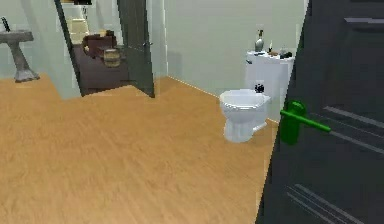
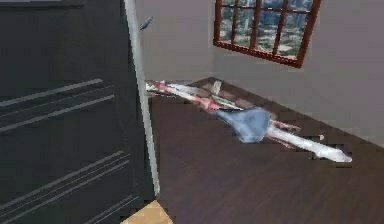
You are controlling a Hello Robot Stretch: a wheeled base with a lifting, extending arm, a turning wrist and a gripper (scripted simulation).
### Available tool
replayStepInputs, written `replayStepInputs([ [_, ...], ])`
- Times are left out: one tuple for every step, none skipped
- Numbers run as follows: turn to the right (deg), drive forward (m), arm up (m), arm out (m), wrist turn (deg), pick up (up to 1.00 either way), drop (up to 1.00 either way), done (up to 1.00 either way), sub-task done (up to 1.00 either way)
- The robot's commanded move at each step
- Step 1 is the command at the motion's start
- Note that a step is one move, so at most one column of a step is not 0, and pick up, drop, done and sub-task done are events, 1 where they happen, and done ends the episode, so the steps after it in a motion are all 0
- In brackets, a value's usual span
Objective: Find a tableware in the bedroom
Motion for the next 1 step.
replayStepInputs([
  [-21.0, 0.0, 0.0, 0.0, 0.0, 0.0, 0.0, 0.0, 0.0],
])
